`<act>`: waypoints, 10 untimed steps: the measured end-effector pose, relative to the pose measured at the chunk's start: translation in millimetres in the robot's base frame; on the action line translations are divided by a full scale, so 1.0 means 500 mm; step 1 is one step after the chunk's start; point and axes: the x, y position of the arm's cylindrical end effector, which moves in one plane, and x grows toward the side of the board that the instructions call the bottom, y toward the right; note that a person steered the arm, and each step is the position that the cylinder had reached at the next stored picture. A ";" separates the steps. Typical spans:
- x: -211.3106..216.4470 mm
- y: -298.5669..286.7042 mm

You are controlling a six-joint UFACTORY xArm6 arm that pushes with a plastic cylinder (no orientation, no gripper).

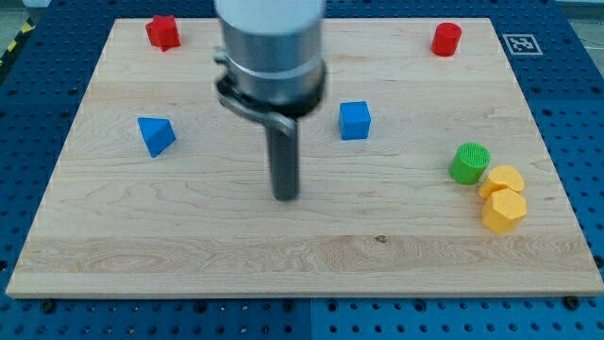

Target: Move the yellow hexagon to the right center of the board

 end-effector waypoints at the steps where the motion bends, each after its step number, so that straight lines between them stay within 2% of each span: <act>1: 0.100 0.159; 3: 0.110 0.631; 4: 0.084 0.691; 5: 0.079 0.659; 6: 0.073 0.577; 9: 0.000 0.254; 10: 0.012 0.249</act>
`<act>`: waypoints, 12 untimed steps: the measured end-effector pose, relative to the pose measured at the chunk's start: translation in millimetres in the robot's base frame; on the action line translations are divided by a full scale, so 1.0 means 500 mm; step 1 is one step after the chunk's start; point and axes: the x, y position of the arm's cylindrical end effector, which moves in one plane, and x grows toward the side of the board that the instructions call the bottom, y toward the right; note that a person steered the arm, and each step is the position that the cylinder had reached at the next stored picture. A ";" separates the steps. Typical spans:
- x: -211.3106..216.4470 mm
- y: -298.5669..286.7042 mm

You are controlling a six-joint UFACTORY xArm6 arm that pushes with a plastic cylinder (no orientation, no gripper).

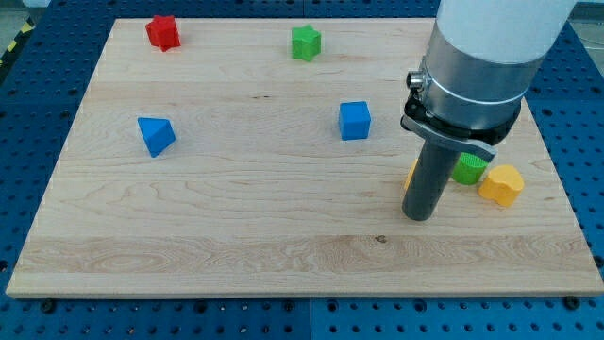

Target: Move the yellow hexagon to the right center of the board

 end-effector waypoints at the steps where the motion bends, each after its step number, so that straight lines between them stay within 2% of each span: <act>1: -0.016 0.000; 2: -0.097 0.000; 3: -0.117 -0.001; 4: -0.100 0.001; 6: -0.158 0.086; 8: -0.174 0.009; 9: -0.219 0.013; 11: -0.204 0.146; 12: -0.198 0.173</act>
